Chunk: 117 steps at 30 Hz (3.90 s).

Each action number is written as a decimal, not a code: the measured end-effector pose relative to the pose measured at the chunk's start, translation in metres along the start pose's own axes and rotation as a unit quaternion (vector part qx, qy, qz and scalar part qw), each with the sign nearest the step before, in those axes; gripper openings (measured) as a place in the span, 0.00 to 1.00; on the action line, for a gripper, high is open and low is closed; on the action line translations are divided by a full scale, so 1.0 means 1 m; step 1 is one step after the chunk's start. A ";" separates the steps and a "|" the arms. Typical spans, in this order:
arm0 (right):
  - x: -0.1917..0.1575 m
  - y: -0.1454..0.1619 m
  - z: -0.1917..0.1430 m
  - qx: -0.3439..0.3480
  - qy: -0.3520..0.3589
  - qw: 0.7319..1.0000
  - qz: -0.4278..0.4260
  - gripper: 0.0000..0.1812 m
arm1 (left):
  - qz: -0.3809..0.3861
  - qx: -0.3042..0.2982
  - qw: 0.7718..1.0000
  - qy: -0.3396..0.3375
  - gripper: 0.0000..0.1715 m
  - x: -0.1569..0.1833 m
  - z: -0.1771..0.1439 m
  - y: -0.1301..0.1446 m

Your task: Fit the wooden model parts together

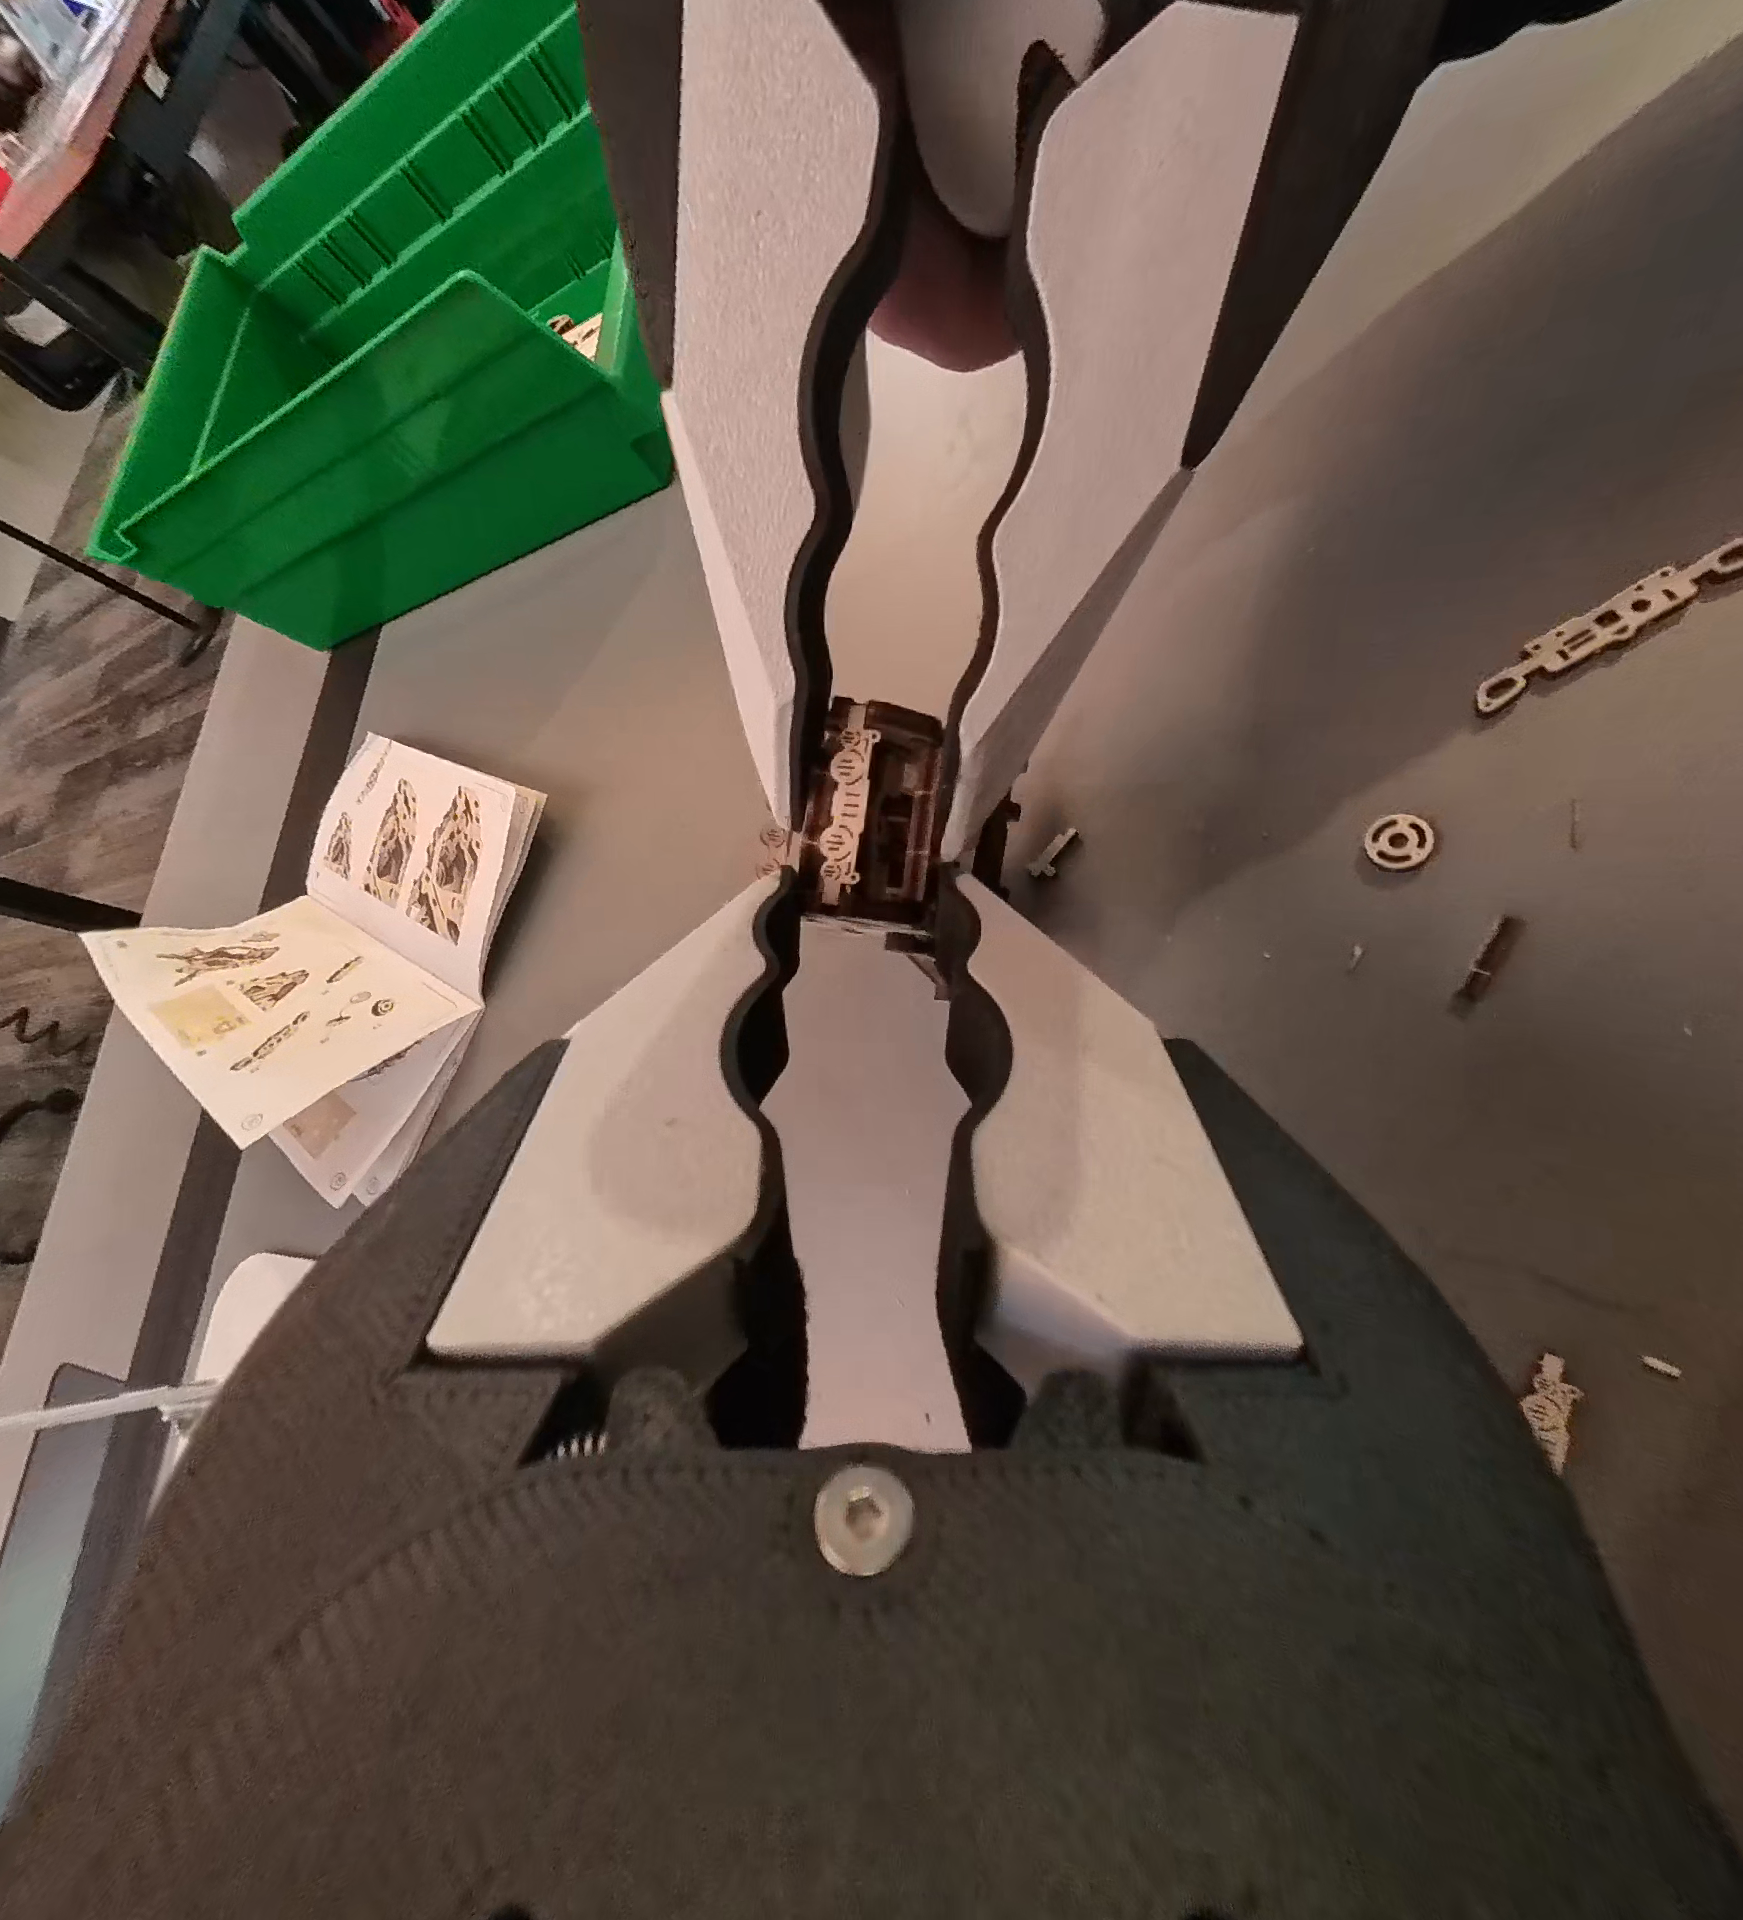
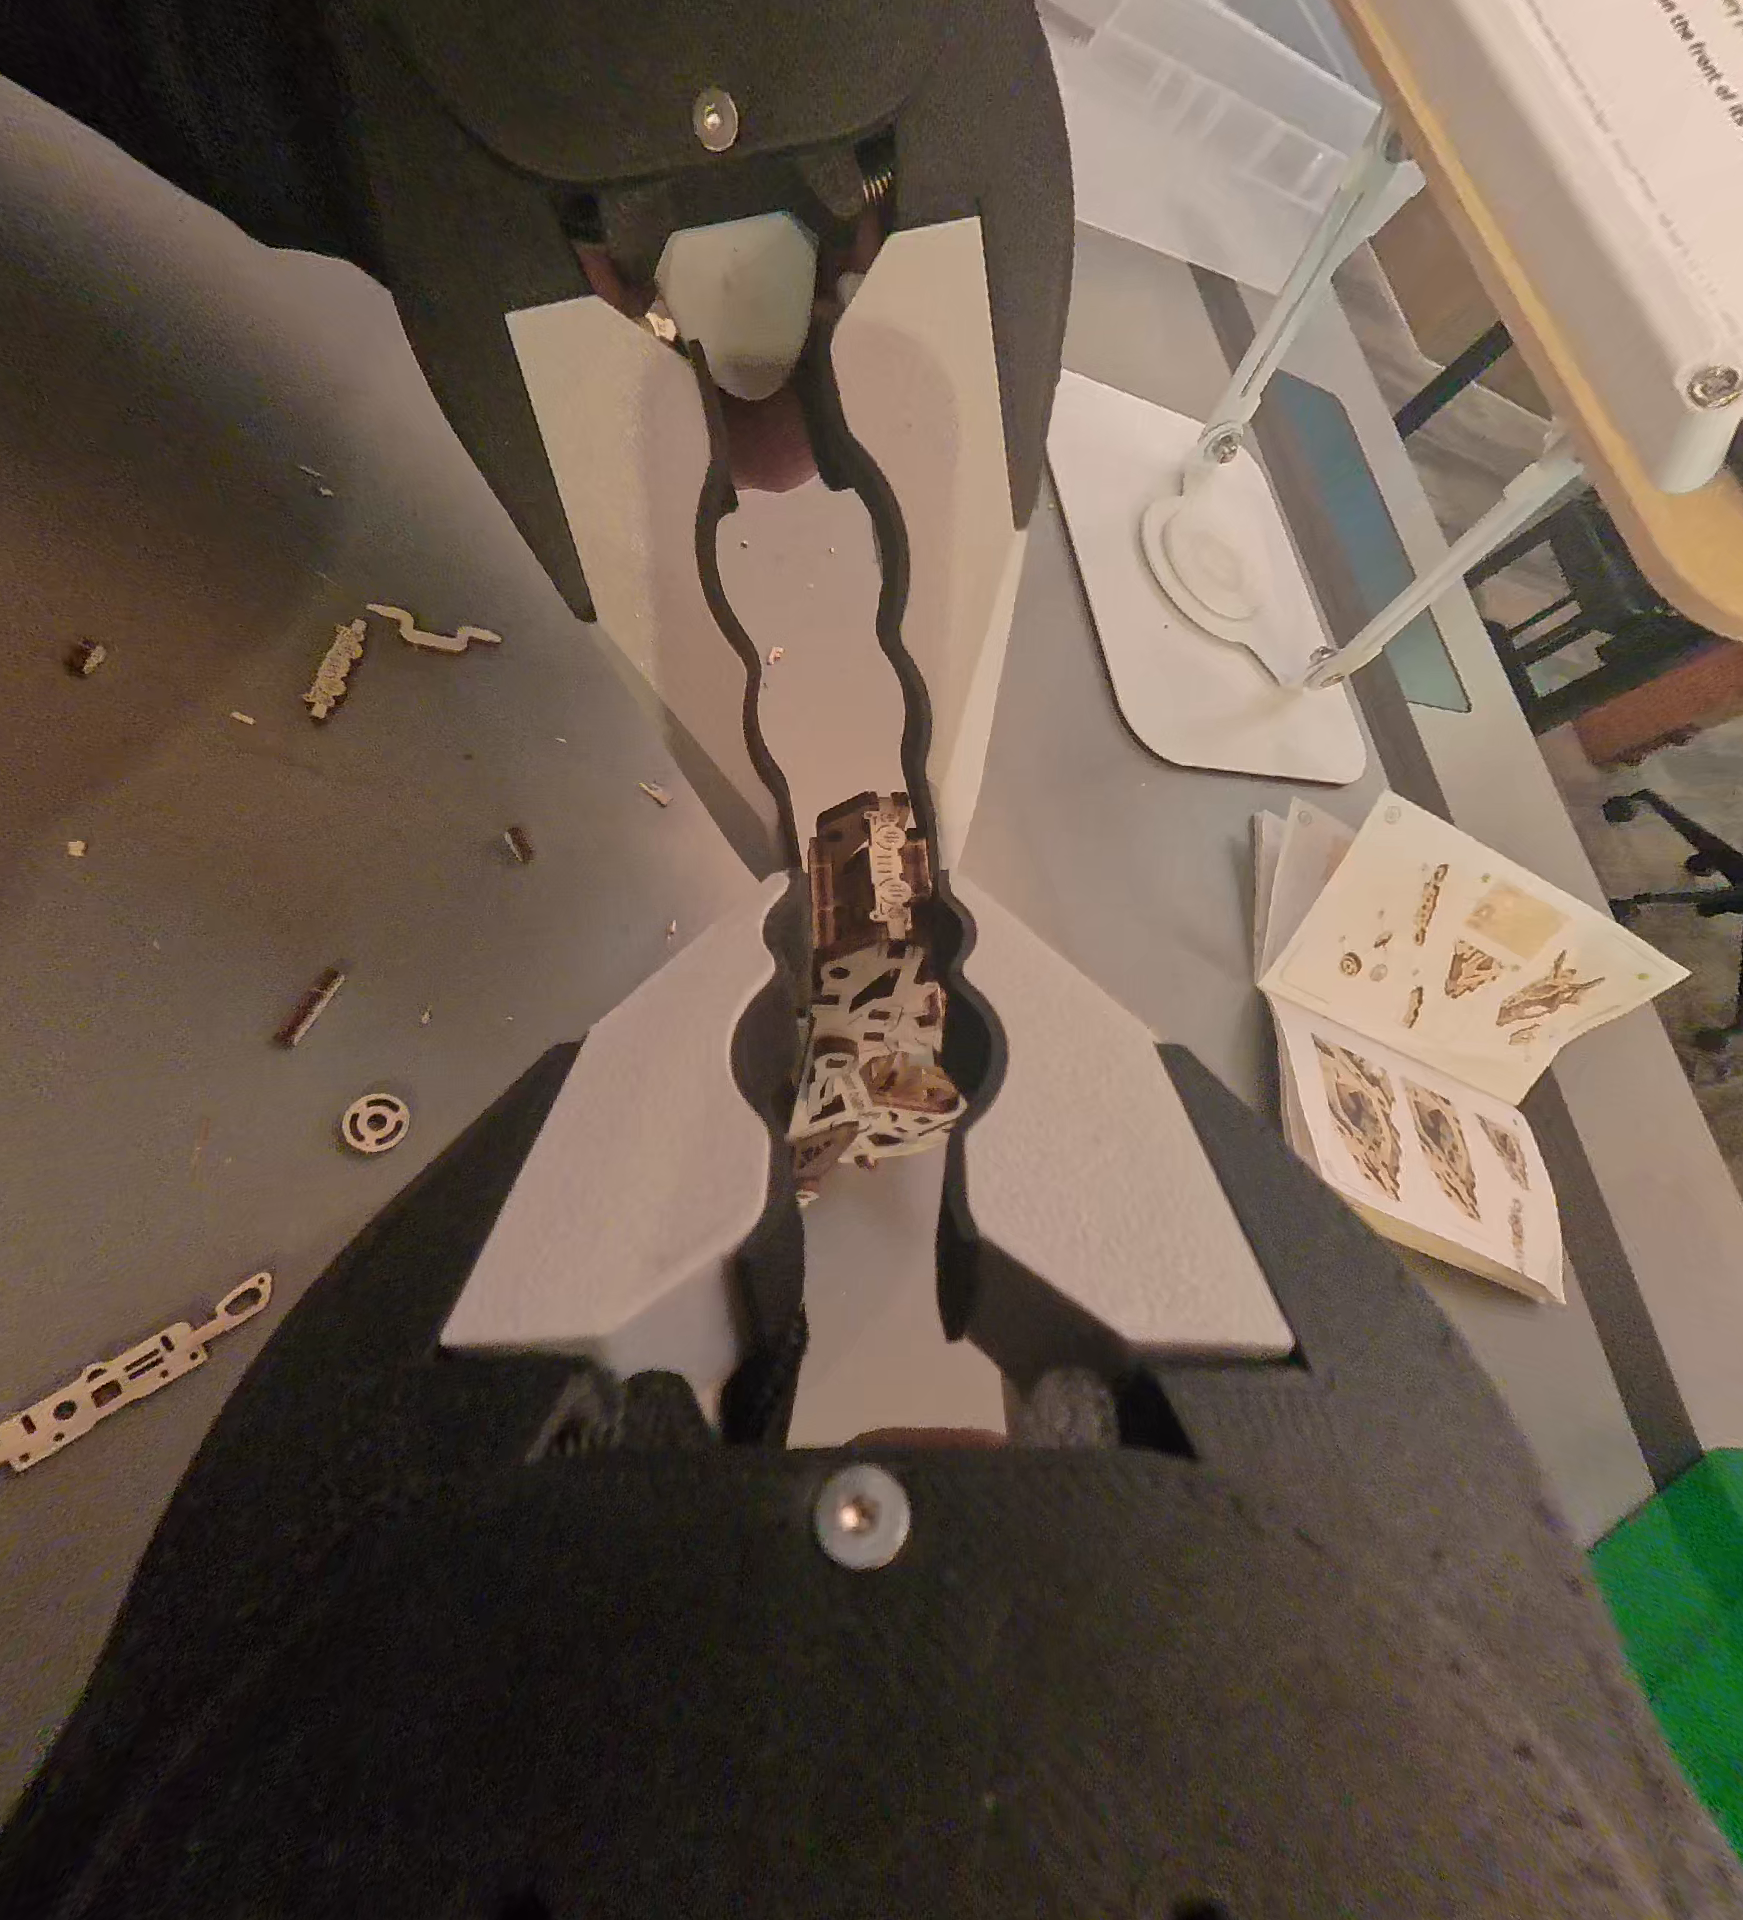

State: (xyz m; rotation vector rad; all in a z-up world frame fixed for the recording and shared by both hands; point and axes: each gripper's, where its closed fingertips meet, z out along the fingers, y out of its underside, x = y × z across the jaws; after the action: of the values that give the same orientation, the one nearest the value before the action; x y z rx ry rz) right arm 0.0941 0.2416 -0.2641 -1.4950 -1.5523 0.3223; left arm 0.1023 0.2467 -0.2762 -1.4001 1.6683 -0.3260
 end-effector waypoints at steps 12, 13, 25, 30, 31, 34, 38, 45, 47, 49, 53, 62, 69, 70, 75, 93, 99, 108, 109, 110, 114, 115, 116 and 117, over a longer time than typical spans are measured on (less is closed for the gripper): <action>0.003 0.006 -0.003 -0.013 -0.002 0.999 0.033 0.11 | 0.020 -0.023 0.999 0.016 0.13 -0.001 0.006 -0.003; 0.003 0.006 -0.003 -0.015 0.002 0.999 0.030 0.11 | 0.019 -0.027 0.999 0.020 0.13 -0.001 0.006 -0.003; 0.000 0.013 -0.008 -0.037 0.007 0.999 0.007 0.10 | 0.053 -0.050 0.997 0.036 0.13 0.003 0.011 -0.007; 0.000 0.012 -0.008 -0.018 0.008 0.999 0.030 0.11 | 0.005 -0.020 0.998 0.053 0.14 0.004 0.012 -0.007; 0.000 0.012 -0.009 -0.015 0.005 0.999 0.035 0.11 | -0.005 -0.015 0.998 0.058 0.14 0.004 0.012 -0.008; -0.001 0.013 -0.010 -0.017 0.000 0.999 0.036 0.11 | 0.006 -0.006 0.998 0.061 0.14 0.005 0.014 -0.009; -0.001 0.014 -0.010 -0.022 -0.005 0.999 0.030 0.11 | 0.029 -0.014 0.997 0.066 0.13 0.006 0.014 -0.009; -0.002 0.014 -0.010 -0.036 -0.008 0.999 0.020 0.10 | 0.053 -0.028 0.996 0.066 0.13 0.006 0.015 -0.009; -0.002 0.014 -0.010 -0.039 -0.006 0.999 0.016 0.10 | 0.058 -0.029 0.996 0.063 0.13 0.007 0.015 -0.009; -0.002 0.015 -0.010 -0.043 -0.006 0.999 0.012 0.10 | 0.057 -0.029 0.996 0.064 0.13 0.007 0.015 -0.009; -0.002 0.015 -0.010 -0.049 -0.003 0.999 0.003 0.10 | 0.061 -0.030 0.996 0.065 0.13 0.007 0.015 -0.009; -0.003 0.016 -0.010 -0.070 0.000 0.997 -0.018 0.10 | 0.068 -0.034 0.995 0.065 0.13 0.008 0.015 -0.009; 0.002 0.014 -0.013 -0.058 0.024 0.998 0.007 0.12 | 0.022 -0.031 0.997 0.071 0.13 0.004 0.017 -0.010; 0.002 0.010 -0.016 -0.049 0.029 0.998 0.002 0.12 | 0.016 -0.030 0.997 0.072 0.13 0.004 0.018 -0.011; 0.007 0.009 -0.021 -0.063 0.021 0.998 0.022 0.02 | -0.008 -0.023 0.996 0.091 0.13 0.006 0.020 -0.016; 0.007 0.011 -0.023 -0.101 0.142 0.981 -0.082 0.01 | -0.024 -0.019 0.993 0.111 0.13 0.008 0.022 -0.017; 0.008 0.011 -0.024 -0.066 0.164 0.983 -0.055 0.01 | -0.033 -0.015 0.993 0.110 0.13 0.007 0.023 -0.018; 0.010 0.011 -0.024 -0.079 0.193 0.967 -0.145 0.01 | -0.054 -0.004 0.990 0.127 0.14 0.006 0.024 -0.018; 0.011 0.011 -0.023 -0.082 0.188 0.966 -0.160 0.01 | -0.057 -0.005 0.990 0.131 0.14 0.005 0.024 -0.018; 0.013 0.011 -0.023 -0.088 0.188 0.962 -0.176 0.01 | -0.063 -0.006 0.989 0.137 0.14 0.004 0.024 -0.018; 0.021 0.013 -0.021 -0.078 0.180 0.971 -0.137 0.01 | -0.096 -0.005 0.982 0.162 0.14 -0.002 0.025 -0.018; 0.024 0.013 -0.021 -0.072 0.167 0.978 -0.107 0.01 | -0.105 -0.007 0.980 0.169 0.13 -0.004 0.026 -0.018; 0.026 0.014 -0.022 -0.069 0.158 0.980 -0.098 0.01 | -0.118 -0.010 0.976 0.183 0.13 -0.004 0.026 -0.020; 0.028 0.015 -0.022 -0.071 0.153 0.981 -0.096 0.01 | -0.128 -0.015 0.972 0.195 0.13 -0.005 0.027 -0.020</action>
State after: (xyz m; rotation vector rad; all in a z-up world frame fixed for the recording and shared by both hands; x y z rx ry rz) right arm 0.1249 0.2612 -0.2507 -1.4110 -1.4781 -0.1295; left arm 0.1356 0.2538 -0.2751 -1.6564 1.8055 -0.7676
